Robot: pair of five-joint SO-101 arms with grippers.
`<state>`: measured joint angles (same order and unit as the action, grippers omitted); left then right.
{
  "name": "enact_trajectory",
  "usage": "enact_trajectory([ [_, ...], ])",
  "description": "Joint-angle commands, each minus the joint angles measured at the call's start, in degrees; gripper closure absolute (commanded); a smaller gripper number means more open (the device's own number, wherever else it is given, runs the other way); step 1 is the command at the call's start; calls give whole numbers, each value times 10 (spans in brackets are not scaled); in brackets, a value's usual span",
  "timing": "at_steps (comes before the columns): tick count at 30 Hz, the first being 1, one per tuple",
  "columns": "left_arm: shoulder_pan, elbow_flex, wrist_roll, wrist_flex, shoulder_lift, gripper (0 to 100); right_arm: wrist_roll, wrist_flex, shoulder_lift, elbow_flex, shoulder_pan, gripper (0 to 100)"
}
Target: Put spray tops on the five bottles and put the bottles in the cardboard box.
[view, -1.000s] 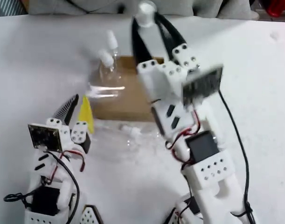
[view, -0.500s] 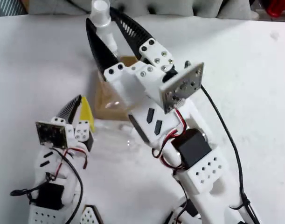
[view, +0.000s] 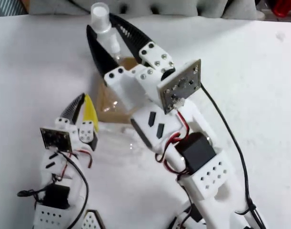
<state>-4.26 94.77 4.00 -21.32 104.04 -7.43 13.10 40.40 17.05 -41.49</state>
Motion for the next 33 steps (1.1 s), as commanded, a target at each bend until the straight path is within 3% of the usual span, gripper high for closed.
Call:
enact_trajectory([
  [1, -2, -5, -5, 16, 7, 980, 6, 8, -20, -18, -22, 984],
  [7, -2, 16, -5, 20, 7, 980, 3, 18, -59, -25, -36, 984],
  [12, -3, 16, -2, 20, 7, 980, 7, 126, -66, -96, -36, 984],
  [22, -74, 22, -3, 42, 7, 980, 2, 155, -60, -127, 2, 984],
  [27, -39, 13, -2, 39, 7, 980, 2, 219, -65, -174, 22, 984],
  [30, 10, -39, 3, -21, 4, 980, 1, 284, -66, -215, 22, 984],
  [33, 56, -145, 45, -171, 3, 980, 0, 342, -67, -253, 42, 984],
])
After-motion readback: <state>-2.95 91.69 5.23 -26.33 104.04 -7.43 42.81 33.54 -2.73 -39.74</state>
